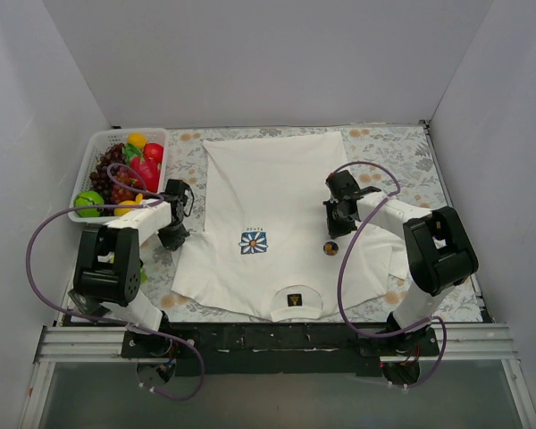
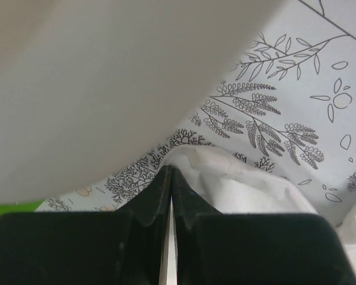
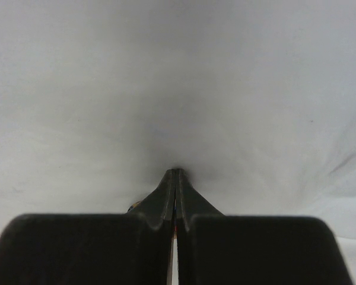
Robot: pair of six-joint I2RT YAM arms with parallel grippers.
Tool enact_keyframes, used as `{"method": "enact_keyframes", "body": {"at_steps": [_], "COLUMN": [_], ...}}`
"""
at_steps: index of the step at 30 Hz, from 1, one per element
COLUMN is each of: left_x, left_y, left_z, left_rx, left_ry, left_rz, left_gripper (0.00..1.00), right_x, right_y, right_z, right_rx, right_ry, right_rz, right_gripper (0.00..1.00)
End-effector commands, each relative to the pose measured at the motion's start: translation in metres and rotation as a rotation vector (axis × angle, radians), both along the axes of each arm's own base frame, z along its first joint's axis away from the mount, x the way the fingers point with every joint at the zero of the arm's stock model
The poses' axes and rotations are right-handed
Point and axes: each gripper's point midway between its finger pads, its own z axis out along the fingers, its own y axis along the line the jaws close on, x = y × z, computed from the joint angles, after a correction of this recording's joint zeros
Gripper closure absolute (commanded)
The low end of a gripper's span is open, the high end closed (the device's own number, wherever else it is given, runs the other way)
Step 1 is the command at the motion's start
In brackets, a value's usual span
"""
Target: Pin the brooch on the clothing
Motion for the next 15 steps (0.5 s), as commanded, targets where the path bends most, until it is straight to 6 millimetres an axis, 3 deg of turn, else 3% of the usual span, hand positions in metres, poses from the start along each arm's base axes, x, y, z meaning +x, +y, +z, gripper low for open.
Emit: {"method": "enact_keyframes", "body": {"at_steps": [1,5,12,15], "left_x": [-0.014,-0.011,-0.009,-0.002], "left_y": [0.018,0.033,0.039,0.025], "left_z": [-0.009,0.000,0.007,0.018], "left_rx": [0.115,0.213,0.315,0.332], "left_ry": [0.105,0.109,0.116,0.079], "left_rz": [-0.019,-0.014,-0.007,-0.045], "left_gripper": [1.00,1.00,1.00,1.00], "right_x": [-0.028,-0.028,-0.026,-0.026], "right_y": [-0.028,-0.027,-0.032,-0.032], "right_z": [-0.030,-0.029,-0.027,-0.025], "right_rx": [-0.105,-0.102,-0.130,-0.130], "right_ry": [0.111,0.110,0.107,0.110], "right_rz": [0.002,0.006,-0.002,-0.001], "right_gripper": [0.99,0.99,0.99,0.99]}}
